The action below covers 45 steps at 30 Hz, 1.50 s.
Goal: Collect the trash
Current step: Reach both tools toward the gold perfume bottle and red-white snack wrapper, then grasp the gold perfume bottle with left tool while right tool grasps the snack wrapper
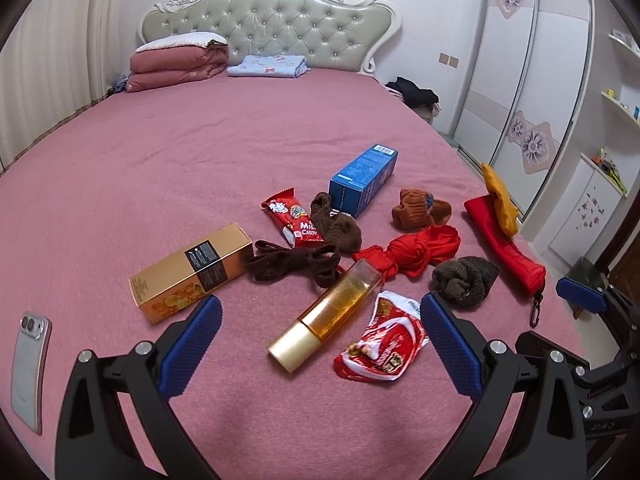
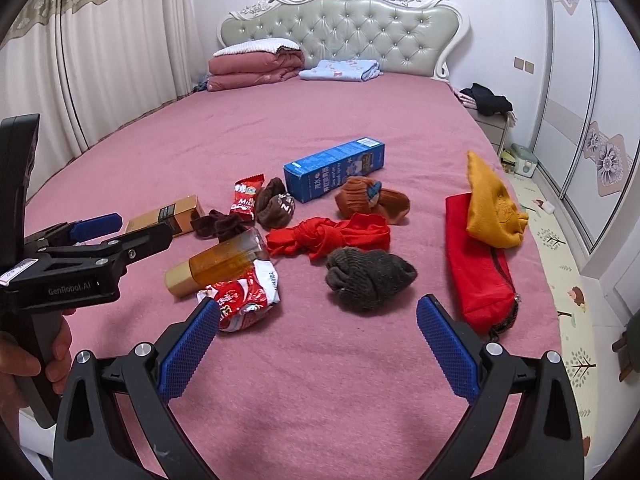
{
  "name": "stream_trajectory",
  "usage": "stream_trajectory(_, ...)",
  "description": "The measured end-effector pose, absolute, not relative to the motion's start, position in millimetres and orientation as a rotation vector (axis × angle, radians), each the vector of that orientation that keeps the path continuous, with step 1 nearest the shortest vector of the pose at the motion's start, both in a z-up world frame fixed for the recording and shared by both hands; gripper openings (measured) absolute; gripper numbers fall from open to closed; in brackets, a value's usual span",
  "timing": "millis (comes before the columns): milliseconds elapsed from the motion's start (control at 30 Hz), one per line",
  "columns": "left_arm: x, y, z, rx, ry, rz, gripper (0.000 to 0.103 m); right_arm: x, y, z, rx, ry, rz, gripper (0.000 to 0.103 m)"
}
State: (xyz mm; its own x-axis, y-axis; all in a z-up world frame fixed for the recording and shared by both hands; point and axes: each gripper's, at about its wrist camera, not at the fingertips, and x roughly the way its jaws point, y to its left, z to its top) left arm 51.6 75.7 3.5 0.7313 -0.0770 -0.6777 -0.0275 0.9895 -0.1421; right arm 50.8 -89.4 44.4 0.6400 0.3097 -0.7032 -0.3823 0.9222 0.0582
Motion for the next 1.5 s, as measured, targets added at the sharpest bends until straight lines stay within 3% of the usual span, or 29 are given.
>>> stream_trajectory(133,54.3,84.5,-3.2,-0.126,0.785,-0.052,0.099,57.8,-77.3,33.1,-0.083,0.835,0.410,0.094)
stream_trajectory(600,74.3,110.4,-32.1,-0.046,0.877,-0.242,0.099,86.6,-32.1,-3.3,-0.089,0.972,0.479,0.067)
stream_trajectory(733,76.7,110.7,-35.9,-0.028,0.900,-0.272,0.099,98.5,-23.8,-14.7,-0.091,1.002,0.481,0.065)
stream_trajectory(1067,92.0,93.4,-41.1,0.033,0.917,-0.301,0.099,102.6,-26.9,-19.1,-0.062,1.036,0.558,0.025)
stream_trajectory(1500,128.7,61.0,-60.2,0.111,0.964,-0.286,0.098,93.5,-71.5,10.5,-0.059,0.986,0.544,0.023)
